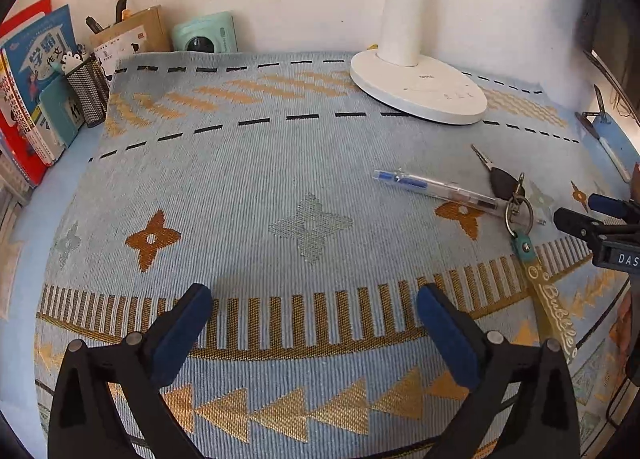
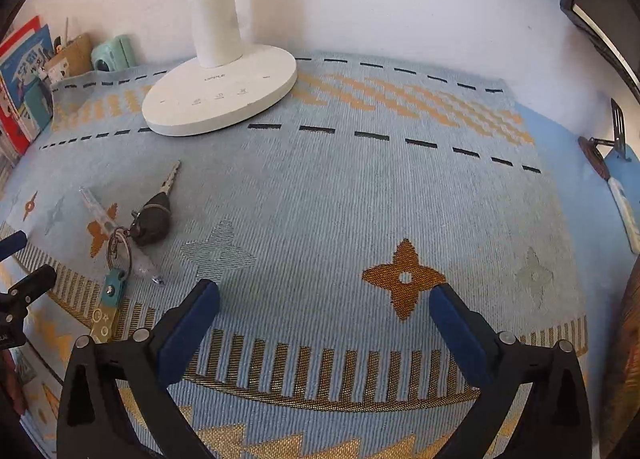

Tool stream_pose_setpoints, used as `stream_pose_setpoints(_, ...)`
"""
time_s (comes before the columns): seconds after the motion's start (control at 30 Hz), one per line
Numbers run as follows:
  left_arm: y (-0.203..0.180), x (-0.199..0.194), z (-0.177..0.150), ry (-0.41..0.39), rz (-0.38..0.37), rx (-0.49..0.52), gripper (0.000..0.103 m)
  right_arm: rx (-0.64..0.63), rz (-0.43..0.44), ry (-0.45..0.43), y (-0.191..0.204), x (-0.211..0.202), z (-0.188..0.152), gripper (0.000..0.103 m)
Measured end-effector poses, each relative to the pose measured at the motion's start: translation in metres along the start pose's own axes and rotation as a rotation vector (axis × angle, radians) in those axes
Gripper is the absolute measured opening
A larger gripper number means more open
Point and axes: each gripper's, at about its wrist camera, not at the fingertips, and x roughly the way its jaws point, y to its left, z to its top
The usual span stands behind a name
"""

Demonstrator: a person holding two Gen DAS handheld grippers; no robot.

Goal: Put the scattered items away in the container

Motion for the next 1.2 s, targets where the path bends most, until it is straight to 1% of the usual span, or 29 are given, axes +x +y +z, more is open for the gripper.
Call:
stream_pose_setpoints(0.03, -0.0004, -0.0004, -0.0015, -0.012, 0.001, -0.006, 0.103, -0.002, 0.009, -0.037, -0.0026, -0.0024, -0.0034, 0.103)
stream_pose_setpoints(0.07, -0.0003, -0.0012, -0.0046, -0.031, 0.001, -0.010, 0.103, -0.021, 0.003, -0.055, -0.0017, -0.0027, -0.0069, 0.103)
stream_pose_setpoints(0.1, 0.0002, -0.0018, -0.0057, -0.040, 0.001, -0.011, 0.103, -0.033, -0.002, -0.056, -0.0001, -0.0033, -0.0072, 0.103)
stream_pose_setpoints(0.17, 0.0003, -0.0010, -0.0051, -0.042, 0.001, -0.011, 0.103, -0.027, 0.013, -0.055, -0.0010, -0.0046, -0.0053, 0.103)
stream_pose_setpoints(0.23, 0.0002, 0.0005, -0.0042, -0.042, 0.001, -0.011, 0.103, -0.036, 0.003, -0.053, 0.0020, -0.0052, -0.0033, 0.103)
stream_pose_setpoints(1.2, 0.0003, -0.0002, -0.0041, -0.043, 0.003, -0.012, 0.103, -0.033, 0.006, -0.053, 0.0040, -0.0082, 0.0001, 0.103)
